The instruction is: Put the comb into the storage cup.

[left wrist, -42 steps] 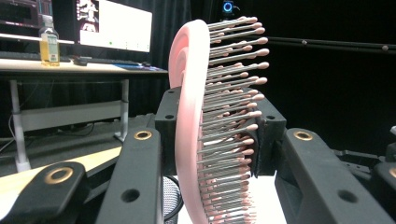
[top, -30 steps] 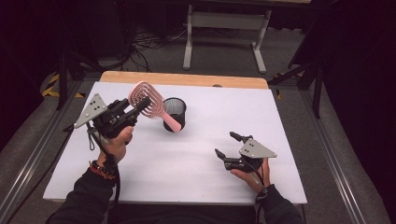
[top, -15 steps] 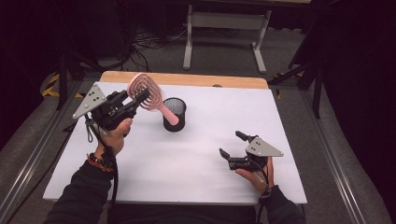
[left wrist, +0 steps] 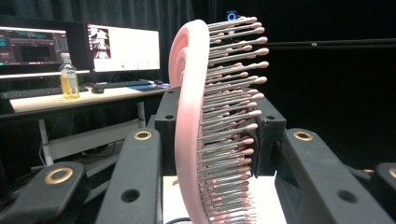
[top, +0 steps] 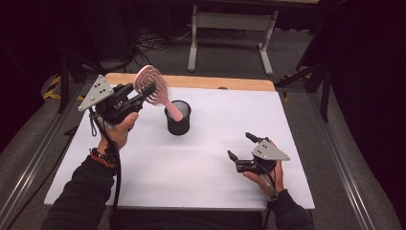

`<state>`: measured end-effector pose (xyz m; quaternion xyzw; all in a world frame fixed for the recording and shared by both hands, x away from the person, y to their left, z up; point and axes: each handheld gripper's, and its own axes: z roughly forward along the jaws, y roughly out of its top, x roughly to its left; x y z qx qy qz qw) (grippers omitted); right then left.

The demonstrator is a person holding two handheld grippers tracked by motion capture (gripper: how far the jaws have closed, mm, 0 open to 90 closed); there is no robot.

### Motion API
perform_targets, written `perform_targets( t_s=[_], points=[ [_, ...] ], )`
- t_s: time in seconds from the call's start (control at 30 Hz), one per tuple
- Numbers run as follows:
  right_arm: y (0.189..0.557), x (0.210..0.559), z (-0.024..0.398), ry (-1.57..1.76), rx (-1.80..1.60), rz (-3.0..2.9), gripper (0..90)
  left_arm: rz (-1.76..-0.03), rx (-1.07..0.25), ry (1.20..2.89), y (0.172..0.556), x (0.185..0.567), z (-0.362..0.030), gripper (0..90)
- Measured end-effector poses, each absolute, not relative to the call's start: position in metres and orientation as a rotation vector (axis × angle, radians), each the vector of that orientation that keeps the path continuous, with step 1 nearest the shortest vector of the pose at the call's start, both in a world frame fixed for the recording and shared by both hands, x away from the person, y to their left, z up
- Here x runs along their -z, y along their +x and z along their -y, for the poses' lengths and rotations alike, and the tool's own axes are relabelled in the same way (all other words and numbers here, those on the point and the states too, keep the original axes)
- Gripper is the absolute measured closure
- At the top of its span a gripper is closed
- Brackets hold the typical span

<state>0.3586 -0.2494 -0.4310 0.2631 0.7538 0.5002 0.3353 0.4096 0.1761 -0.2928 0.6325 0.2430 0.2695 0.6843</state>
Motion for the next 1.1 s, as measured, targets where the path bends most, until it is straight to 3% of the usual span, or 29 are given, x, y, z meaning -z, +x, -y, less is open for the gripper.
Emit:
perform_targets(
  t_s=[0.53, 1.1],
  points=[
    [0.361, 0.433, 0.25, 0.693, -1.297, -1.974, 12.8, -0.534, -0.671, 1.459, 0.427, 0.278, -0.166, 64.0],
    [0.362, 0.434, 0.249, 0.695, -1.304, -1.982, 13.2, -0.599, -0.675, 1.504, 0.458, 0.291, -0.156, 63.9]
  ],
)
